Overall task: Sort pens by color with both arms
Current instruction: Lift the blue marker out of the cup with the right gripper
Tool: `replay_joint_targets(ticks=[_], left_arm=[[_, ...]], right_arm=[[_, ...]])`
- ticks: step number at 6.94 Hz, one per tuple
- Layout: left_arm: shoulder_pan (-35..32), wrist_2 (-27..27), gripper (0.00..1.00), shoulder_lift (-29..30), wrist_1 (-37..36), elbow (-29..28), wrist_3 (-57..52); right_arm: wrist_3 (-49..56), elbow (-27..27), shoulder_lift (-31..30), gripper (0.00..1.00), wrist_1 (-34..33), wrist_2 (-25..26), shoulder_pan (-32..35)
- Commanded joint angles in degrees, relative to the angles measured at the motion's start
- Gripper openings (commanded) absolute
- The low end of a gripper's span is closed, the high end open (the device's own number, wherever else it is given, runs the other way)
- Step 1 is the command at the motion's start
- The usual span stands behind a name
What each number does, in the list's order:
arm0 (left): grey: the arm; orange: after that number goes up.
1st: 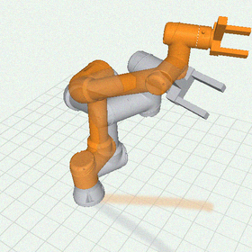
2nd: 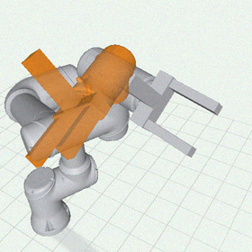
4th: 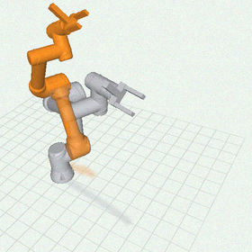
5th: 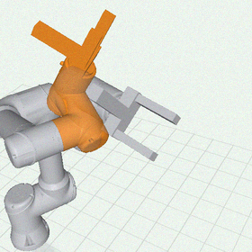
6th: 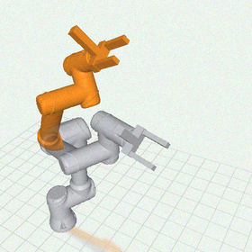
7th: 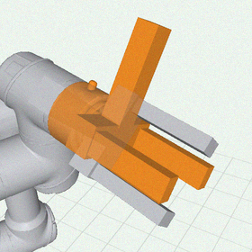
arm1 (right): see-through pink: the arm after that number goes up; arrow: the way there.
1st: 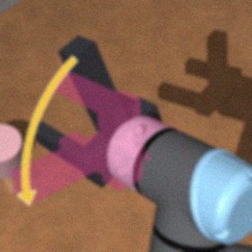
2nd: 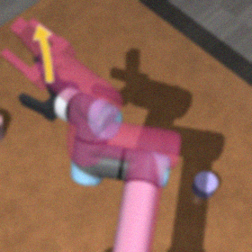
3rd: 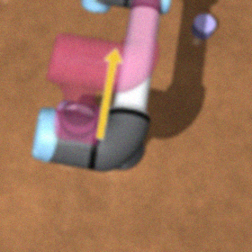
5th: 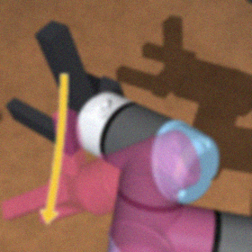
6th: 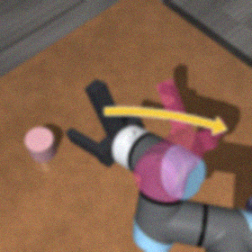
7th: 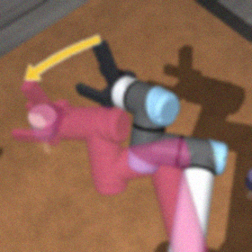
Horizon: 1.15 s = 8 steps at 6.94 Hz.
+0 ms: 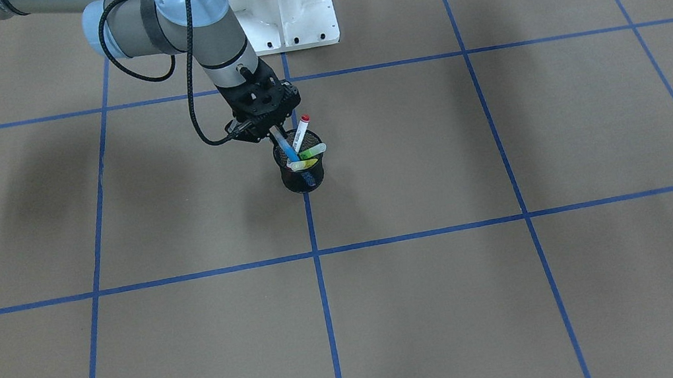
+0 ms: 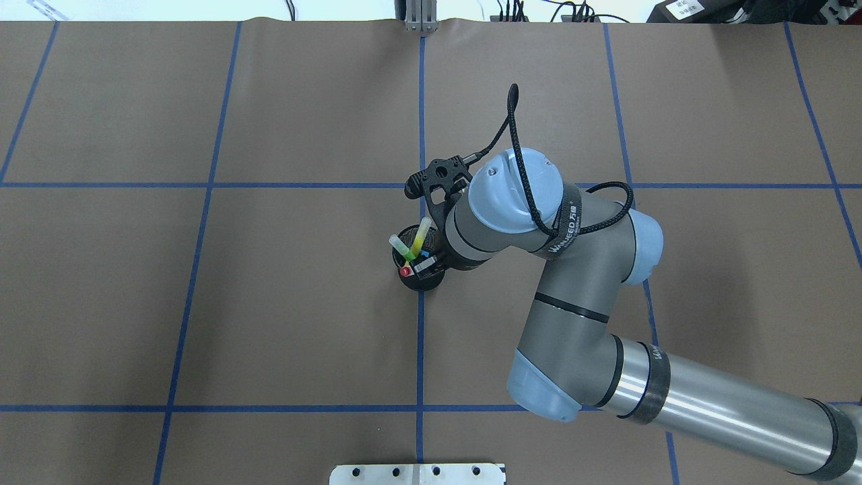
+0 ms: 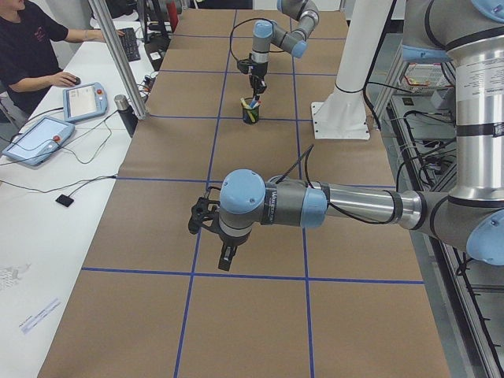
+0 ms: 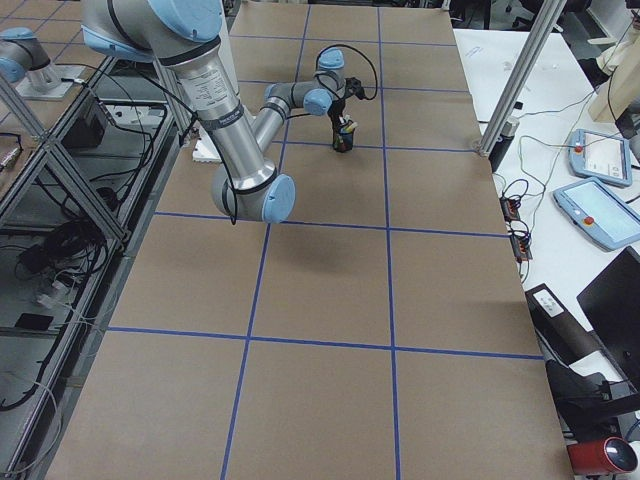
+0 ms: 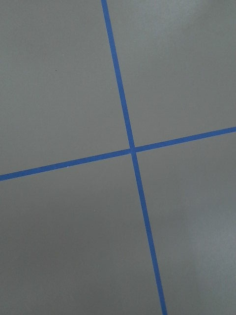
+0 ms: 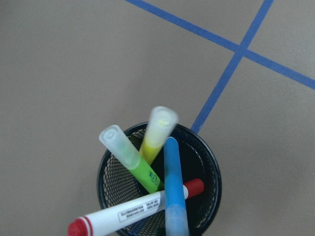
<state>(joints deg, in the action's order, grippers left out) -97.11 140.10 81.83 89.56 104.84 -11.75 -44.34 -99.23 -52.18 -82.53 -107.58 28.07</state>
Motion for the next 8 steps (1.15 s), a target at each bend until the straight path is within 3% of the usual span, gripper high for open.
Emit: replay_joint_targets(ticks=[1,4,8], left_arm=[[-0.01,0.0,0.99,0.0,0.0,-0.08,0.06],[0.08,0.0,0.99,0.09,0.0,-0.08,0.06],[0.25,0.26,0.99,0.44,0.0,-0.08,0.15]], right_arm=[[-0.05,-0.35,0.67,0.17,-0.08,-0.78,1.1],[-0.4,-4.28,0.5,0.18,-3.75,-6.05,4.09],[-0.48,-12.9,-0.12,0.19,-14.65,-6.24,7.51]])
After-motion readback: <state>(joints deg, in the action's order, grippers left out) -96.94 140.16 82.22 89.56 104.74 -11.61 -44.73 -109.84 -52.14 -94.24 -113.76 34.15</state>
